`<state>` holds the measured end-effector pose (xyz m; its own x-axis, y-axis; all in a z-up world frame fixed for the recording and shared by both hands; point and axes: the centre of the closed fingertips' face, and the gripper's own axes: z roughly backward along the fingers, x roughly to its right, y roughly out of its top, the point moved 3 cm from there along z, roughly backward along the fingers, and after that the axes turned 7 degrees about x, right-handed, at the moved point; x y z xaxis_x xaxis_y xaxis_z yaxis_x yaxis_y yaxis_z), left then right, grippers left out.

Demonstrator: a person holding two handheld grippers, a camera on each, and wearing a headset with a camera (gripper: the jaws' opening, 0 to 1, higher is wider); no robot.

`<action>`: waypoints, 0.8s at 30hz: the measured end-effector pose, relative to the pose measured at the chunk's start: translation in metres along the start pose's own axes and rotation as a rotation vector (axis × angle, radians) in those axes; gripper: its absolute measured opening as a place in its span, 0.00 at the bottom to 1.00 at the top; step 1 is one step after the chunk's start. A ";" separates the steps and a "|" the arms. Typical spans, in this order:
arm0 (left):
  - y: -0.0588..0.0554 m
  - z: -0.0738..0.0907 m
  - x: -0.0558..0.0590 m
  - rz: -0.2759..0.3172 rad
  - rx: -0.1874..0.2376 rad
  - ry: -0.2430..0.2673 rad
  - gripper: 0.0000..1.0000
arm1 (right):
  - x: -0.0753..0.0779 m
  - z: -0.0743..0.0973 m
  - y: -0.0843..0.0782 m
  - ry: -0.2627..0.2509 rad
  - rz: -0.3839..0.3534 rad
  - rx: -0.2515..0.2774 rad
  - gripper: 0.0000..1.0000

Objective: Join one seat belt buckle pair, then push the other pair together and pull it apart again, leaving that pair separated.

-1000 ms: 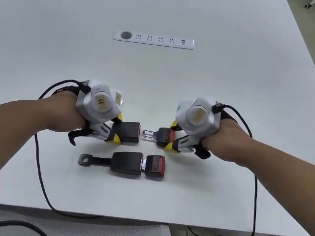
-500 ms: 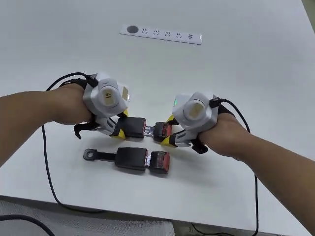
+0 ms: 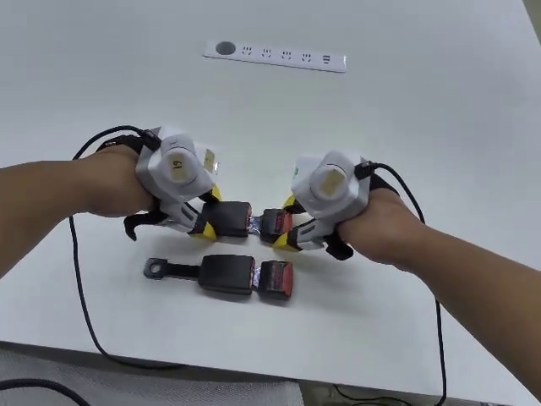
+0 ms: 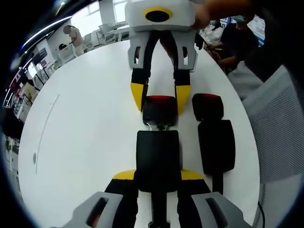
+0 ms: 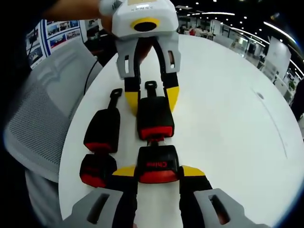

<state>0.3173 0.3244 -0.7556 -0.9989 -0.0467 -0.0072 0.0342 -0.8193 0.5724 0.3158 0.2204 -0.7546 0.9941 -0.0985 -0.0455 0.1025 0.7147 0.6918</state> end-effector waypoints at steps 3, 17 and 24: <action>0.001 0.000 0.001 -0.006 -0.006 0.002 0.31 | 0.001 -0.004 0.003 0.002 0.030 -0.016 0.29; 0.002 -0.001 0.002 0.001 -0.028 0.009 0.31 | 0.000 -0.004 0.002 -0.009 0.043 -0.032 0.30; 0.001 -0.001 0.002 0.006 -0.021 0.007 0.32 | 0.000 -0.006 0.002 -0.021 0.042 -0.046 0.30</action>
<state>0.3156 0.3227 -0.7557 -0.9984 -0.0561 -0.0095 0.0414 -0.8310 0.5548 0.3166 0.2255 -0.7574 0.9966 -0.0823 -0.0018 0.0631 0.7493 0.6592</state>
